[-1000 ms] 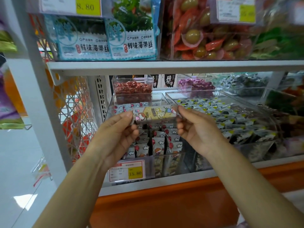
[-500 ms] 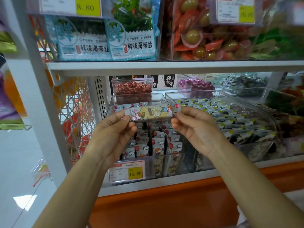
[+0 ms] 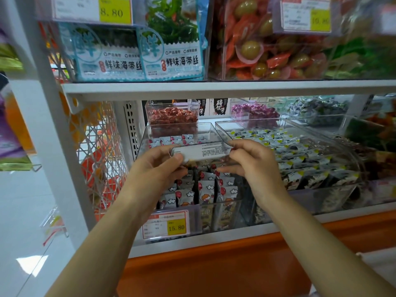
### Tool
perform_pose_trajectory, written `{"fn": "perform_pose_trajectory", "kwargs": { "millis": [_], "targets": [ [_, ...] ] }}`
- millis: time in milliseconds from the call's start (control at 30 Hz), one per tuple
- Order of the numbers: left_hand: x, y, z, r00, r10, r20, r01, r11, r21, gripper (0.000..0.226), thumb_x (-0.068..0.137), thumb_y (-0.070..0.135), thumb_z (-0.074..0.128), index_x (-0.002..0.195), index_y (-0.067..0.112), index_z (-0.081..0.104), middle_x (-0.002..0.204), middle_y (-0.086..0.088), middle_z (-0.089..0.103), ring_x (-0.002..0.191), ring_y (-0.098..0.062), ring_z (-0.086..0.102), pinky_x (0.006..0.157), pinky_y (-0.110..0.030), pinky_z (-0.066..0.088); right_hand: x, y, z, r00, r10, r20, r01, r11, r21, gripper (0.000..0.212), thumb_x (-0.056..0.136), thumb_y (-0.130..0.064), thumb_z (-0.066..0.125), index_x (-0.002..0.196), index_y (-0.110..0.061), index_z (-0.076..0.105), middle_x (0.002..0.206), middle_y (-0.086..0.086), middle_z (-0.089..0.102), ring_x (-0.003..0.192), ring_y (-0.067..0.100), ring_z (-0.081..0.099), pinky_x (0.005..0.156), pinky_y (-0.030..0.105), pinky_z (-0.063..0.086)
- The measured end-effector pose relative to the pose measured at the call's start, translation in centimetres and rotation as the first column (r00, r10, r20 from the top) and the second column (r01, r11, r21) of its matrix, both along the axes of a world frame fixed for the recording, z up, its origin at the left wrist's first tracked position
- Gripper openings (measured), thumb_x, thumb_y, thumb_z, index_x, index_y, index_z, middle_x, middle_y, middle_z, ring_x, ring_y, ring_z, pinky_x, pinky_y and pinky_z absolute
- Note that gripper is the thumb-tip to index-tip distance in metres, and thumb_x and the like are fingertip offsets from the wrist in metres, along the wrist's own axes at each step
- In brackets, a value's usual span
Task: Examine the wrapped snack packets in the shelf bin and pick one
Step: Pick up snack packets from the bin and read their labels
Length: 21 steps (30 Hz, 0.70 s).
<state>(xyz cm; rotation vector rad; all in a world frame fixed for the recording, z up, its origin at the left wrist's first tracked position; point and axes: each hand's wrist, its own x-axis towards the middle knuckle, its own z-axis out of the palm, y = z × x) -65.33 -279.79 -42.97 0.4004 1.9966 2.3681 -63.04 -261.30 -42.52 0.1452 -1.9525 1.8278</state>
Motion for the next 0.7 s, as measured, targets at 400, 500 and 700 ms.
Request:
{"fn": "perform_pose_trajectory", "kwargs": {
  "millis": [400,500,700],
  "targets": [
    [0.2,-0.4,0.3,0.997,-0.026,-0.069,0.026,1.0,-0.003,0.041,0.066,0.015,0.069,0.106,0.022,0.067,0.104,0.001,0.068,0.095,-0.02,0.068,0.086,-0.028,0.051,-0.1,-0.2,-0.1,0.997,0.032,-0.069,-0.03,0.999,0.031,0.013,0.086,-0.012,0.063,0.085,-0.021,0.072,0.088,0.007,0.069,0.078,0.021,0.069,0.063,0.035,0.06],
    [0.5,-0.2,0.4,0.986,-0.046,-0.159,0.024,0.99,-0.139,0.038,0.075,0.008,0.069,0.104,0.032,0.066,0.098,0.012,0.067,0.088,-0.011,0.069,0.072,-0.015,0.052,-0.3,-0.2,-0.1,0.997,-0.041,-0.068,0.041,0.999,-0.004,0.019,0.085,-0.012,0.064,0.071,-0.023,0.072,0.077,0.006,0.068,0.076,0.028,0.067,0.064,0.042,0.06],
    [0.7,0.5,0.3,0.987,0.011,-0.159,-0.058,0.954,-0.294,0.02,0.084,0.023,0.066,0.099,0.035,0.067,0.101,0.0,0.067,0.092,-0.024,0.064,0.083,-0.037,0.056,-0.5,-0.4,-0.4,0.983,-0.151,-0.1,0.161,0.982,0.1,0.018,0.084,-0.017,0.065,0.066,-0.015,0.067,0.07,0.011,0.064,0.074,0.028,0.062,0.07,0.048,0.055]
  ]
}}
